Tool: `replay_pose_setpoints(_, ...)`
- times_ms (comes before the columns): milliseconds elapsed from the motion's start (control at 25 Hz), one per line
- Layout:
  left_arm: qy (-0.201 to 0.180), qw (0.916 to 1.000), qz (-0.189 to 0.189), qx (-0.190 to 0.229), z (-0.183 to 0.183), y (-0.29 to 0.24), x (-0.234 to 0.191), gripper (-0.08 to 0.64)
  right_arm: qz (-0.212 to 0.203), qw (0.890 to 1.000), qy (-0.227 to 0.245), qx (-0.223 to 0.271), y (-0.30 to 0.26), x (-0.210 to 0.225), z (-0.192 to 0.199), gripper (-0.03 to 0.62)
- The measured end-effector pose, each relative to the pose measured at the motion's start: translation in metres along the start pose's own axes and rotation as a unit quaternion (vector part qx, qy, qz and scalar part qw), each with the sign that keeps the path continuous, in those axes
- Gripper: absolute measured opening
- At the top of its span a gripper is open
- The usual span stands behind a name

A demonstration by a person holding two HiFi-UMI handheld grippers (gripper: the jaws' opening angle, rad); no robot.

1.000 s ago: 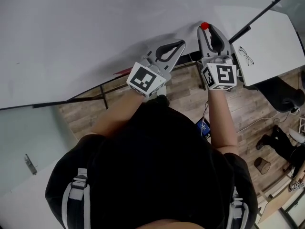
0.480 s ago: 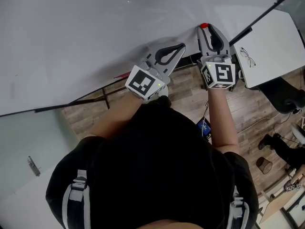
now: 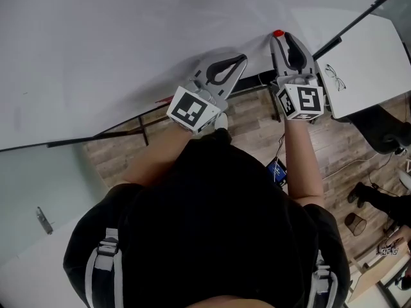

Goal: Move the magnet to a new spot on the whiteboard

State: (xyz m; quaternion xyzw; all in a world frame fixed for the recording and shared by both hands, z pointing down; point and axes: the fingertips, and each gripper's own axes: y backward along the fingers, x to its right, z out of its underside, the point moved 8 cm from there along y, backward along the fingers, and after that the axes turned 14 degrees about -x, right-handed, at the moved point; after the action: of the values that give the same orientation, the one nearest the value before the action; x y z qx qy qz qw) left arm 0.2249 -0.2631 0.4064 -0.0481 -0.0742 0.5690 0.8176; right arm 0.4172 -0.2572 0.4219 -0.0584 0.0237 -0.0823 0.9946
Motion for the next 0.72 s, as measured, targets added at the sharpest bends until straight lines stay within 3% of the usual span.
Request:
replay_pose_setpoints(160,-0.005,0.9999,-0.011,0.007,-0.008,0.017,0.001,0.005,-0.018,1.0,-0.003,0.014,0.02,-0.013,-0.017,0.118)
replay_pose_setpoints(320,-0.005,0.9995,-0.029,0.011,-0.013,0.036,0.001,0.005,-0.067,0.997,-0.014,0.029,0.037,-0.038,-0.032,0.101)
replay_pose_setpoints(720,0.0,0.9994,-0.034,-0.002,-0.007,0.077,0.023,0.005,-0.133,0.991,0.01,0.009,0.083,-0.095,-0.035,0.011)
